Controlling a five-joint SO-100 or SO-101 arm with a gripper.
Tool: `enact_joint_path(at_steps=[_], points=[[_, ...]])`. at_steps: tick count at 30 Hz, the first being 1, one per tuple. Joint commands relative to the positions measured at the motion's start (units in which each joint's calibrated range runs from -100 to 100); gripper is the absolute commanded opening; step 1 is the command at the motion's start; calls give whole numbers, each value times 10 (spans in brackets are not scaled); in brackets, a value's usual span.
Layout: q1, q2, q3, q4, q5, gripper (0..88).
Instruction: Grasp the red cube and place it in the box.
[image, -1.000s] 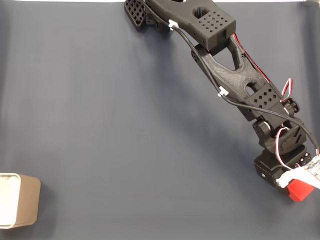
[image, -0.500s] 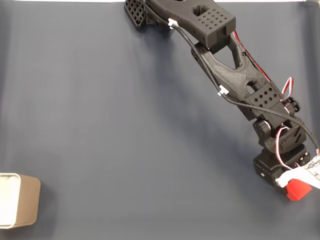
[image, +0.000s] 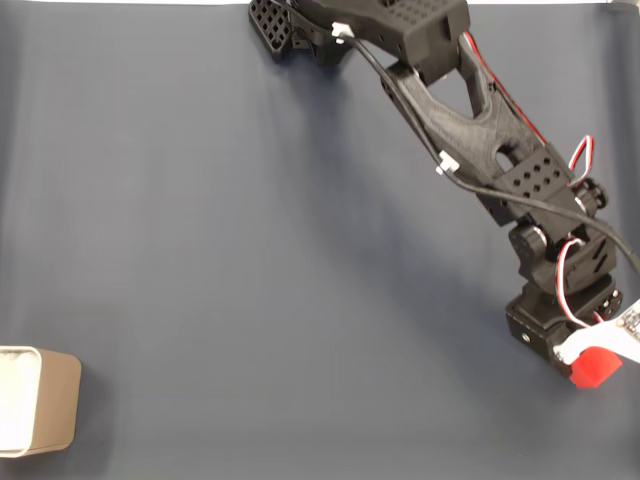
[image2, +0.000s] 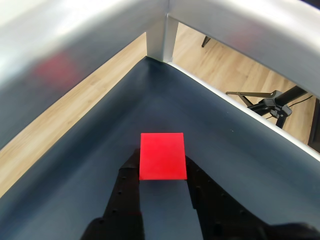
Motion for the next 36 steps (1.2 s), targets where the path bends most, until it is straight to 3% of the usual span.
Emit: enact_joint_path(at_steps=[1, 11, 20, 36], points=[[16, -136, 45, 20, -9, 0], [47, -352, 227, 84, -32, 0], [116, -491, 335, 108, -24, 0], [306, -558, 362, 112, -3, 0]])
